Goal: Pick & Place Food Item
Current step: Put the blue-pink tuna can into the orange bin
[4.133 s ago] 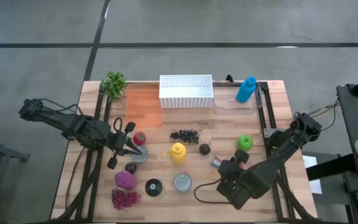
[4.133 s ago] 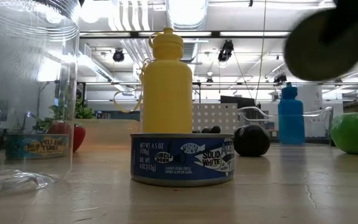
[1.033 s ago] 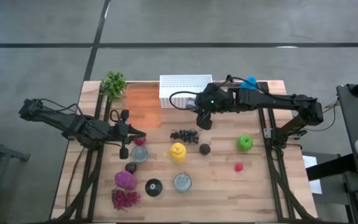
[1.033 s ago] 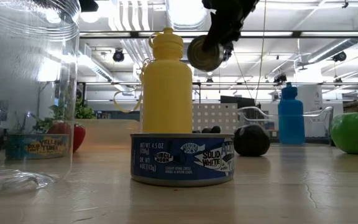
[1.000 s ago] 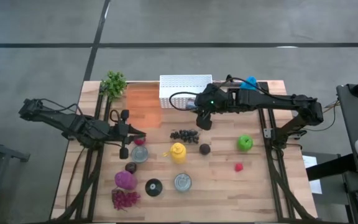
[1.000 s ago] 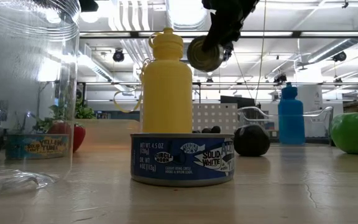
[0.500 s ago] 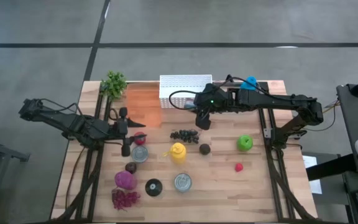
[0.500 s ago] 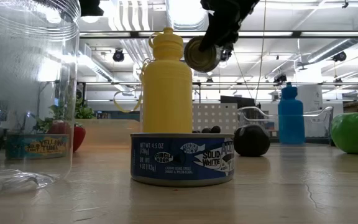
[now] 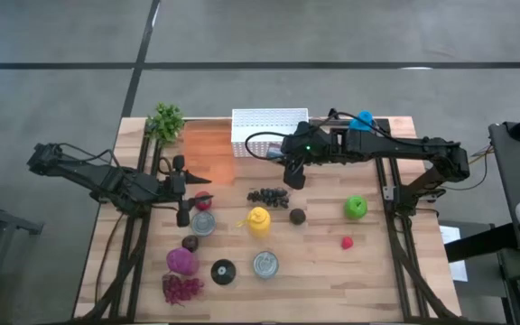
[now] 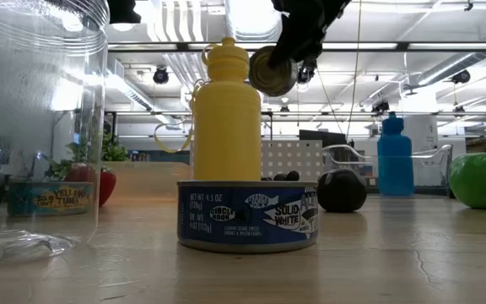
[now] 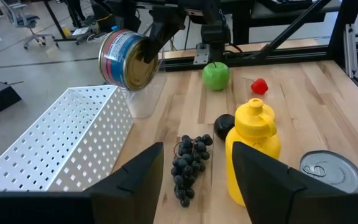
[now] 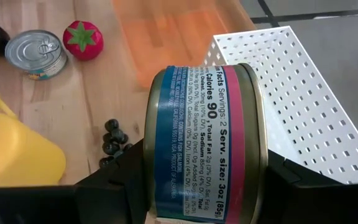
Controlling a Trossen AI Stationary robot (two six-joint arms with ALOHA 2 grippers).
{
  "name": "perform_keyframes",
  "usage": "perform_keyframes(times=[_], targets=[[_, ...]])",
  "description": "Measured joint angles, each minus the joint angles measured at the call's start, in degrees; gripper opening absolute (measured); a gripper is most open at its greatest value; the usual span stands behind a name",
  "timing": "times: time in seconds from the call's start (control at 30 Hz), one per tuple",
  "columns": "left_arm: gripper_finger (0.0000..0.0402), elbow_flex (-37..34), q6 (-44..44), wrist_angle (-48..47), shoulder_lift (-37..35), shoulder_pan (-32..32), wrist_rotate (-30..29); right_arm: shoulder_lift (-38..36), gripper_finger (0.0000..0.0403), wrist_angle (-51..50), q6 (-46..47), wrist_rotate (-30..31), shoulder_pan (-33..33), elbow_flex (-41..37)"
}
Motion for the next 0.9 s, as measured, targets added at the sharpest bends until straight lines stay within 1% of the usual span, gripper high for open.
perform_keyframes(times=[0.73,0.9], targets=[[0.0189,0.0,1.2,0.0,0.0,0.0,-0.2,0.0,0.0187,1.3,-0.2,-0.4,0.0,0.0],[0.0201,0.0,-0.2,0.0,0.0,0.0,-0.2,0.0,0.0187,1.4,-0.4,-0.4,0.0,0.0]])
